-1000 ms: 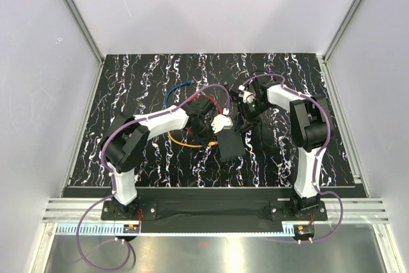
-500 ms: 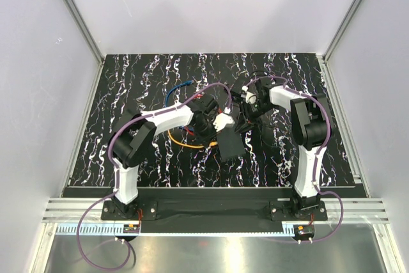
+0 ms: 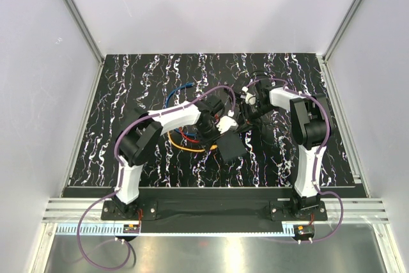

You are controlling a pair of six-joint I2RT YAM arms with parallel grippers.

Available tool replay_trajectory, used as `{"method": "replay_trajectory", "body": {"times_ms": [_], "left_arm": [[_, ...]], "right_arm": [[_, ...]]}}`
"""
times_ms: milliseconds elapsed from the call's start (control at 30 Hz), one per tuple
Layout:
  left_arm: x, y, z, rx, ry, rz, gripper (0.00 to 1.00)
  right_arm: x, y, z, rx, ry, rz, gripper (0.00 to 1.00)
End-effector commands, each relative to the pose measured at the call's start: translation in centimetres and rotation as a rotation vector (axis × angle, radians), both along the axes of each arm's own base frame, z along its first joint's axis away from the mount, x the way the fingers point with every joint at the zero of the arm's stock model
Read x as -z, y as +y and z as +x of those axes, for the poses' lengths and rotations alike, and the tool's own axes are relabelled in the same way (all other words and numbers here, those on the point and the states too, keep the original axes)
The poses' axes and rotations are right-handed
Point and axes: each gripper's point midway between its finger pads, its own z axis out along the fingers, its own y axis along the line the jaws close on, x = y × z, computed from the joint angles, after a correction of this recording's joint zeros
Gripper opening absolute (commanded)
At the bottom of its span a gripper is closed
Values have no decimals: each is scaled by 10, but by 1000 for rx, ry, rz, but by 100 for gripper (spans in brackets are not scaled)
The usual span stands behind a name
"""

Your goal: Insert the plug into the switch port

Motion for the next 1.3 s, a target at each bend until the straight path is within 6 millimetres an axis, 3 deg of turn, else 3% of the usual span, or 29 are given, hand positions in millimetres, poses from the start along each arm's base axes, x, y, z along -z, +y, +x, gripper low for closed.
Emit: {"method": "replay_trajectory", "body": {"times_ms": [0, 233, 367, 500, 633, 867, 1033, 1167, 1267], "left_arm": [[-56, -97, 49, 31, -213, -358, 0], [-48, -98, 52, 8, -204, -357, 0], [-44, -78, 60, -20, -211, -327, 0], [-36, -46, 69, -13, -239, -264, 0], [-35, -18, 80, -35, -244, -230, 1], [-33, 8, 56, 13, -236, -195, 7], [-38, 28, 37, 12, -215, -174, 37], [-59, 39, 30, 3, -241, -195, 48], [-92, 47, 28, -37, -261, -249, 57]], "right_arm": [[1, 36, -42, -78, 128, 75, 15], [4, 33, -39, -76, 117, 46, 17], [1, 26, -24, -60, 75, 19, 20], [-4, 1, 7, 8, 10, -32, 24], [-9, -12, 25, 21, -36, -56, 31], [-19, -17, 26, 20, -45, -79, 36], [-27, -29, 20, 27, -62, -121, 50], [-54, -40, 21, 46, -112, -112, 60], [-83, -43, 21, 38, -180, -94, 67]]}}
